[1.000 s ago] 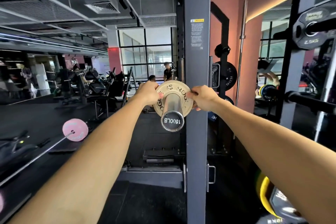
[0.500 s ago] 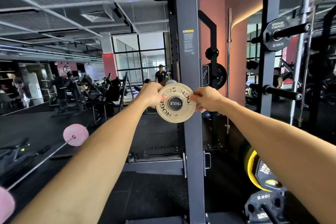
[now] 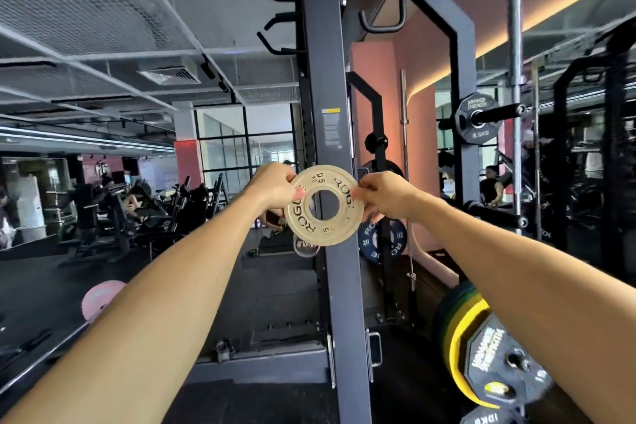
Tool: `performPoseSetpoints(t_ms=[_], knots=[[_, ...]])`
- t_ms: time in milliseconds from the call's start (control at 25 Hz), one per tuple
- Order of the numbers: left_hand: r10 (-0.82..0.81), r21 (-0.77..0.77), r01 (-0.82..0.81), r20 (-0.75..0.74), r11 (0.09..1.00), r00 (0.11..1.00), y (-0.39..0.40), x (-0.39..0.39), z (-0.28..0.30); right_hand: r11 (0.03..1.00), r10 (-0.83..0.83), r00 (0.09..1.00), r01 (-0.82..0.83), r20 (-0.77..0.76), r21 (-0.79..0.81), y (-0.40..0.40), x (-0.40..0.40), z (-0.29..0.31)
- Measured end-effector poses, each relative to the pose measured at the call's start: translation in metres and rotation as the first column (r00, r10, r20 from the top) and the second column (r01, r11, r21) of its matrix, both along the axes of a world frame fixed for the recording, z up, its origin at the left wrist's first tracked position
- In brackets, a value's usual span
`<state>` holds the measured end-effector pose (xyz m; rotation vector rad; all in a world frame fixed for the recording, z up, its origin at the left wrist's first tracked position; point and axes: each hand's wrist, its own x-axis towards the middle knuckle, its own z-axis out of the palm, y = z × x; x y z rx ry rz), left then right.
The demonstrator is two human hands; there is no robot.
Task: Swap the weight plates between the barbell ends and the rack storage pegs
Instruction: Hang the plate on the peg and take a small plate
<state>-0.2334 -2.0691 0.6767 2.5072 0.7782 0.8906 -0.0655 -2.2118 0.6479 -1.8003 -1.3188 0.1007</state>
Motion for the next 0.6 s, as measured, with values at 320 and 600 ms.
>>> performPoseSetpoints(t_ms=[320, 600], knots=[[-0.017, 0.035, 0.015, 0.054, 0.999, 0.998, -0.008, 0.11, 0.049, 0.998, -0.043, 0.996, 0.039, 0.084, 0.056, -0.005, 0.104, 0.047], [-0.05, 0.013, 0.049, 0.079, 0.999, 0.996, -0.004, 0.212, 0.047, 0.997, -0.042, 0.998, 0.039, 0.047, 0.067, -0.002, 0.208, 0.047]])
